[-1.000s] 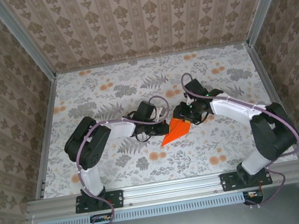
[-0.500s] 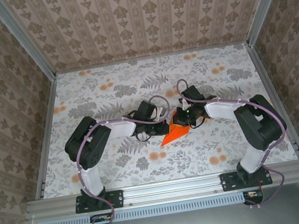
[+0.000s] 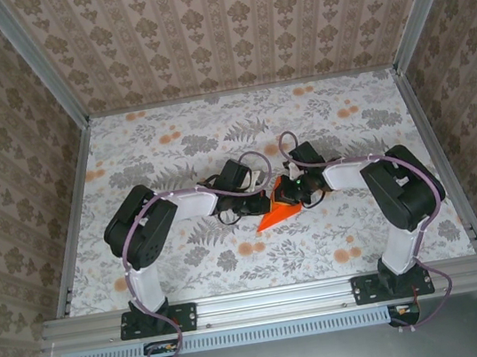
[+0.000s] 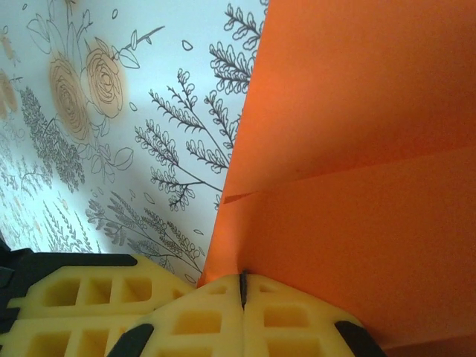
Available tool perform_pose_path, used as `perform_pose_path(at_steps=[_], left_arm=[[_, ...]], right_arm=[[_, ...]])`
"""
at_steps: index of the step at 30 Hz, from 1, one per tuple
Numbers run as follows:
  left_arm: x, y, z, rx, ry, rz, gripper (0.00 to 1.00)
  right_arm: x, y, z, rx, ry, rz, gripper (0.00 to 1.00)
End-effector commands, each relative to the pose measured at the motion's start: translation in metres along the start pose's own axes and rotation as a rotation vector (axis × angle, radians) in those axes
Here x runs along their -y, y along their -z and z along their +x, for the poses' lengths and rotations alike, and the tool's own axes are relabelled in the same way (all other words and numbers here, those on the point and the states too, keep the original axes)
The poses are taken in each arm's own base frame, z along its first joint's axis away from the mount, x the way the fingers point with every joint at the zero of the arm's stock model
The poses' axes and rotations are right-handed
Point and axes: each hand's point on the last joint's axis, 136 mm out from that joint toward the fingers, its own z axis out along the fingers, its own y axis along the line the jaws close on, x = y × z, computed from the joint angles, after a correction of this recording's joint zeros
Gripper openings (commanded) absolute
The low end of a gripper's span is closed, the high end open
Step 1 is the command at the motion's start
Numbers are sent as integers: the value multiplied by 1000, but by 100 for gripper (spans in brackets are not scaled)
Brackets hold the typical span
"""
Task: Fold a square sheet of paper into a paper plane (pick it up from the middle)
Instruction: Fourth fold the wing at the center of the table.
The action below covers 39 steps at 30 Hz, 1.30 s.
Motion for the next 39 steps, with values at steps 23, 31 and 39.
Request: perform_pose_path(at_steps=[23, 31, 39], left_arm=[[-61, -10, 68, -233, 115, -207, 0], [-62, -9, 69, -239, 117, -210, 0], [-64, -8, 73, -246, 121, -212, 0]], right_arm=[[-12, 18, -18, 77, 63, -103, 2], [6, -1, -16, 32, 36, -88, 2], [71, 19, -49, 98, -148, -24, 2]])
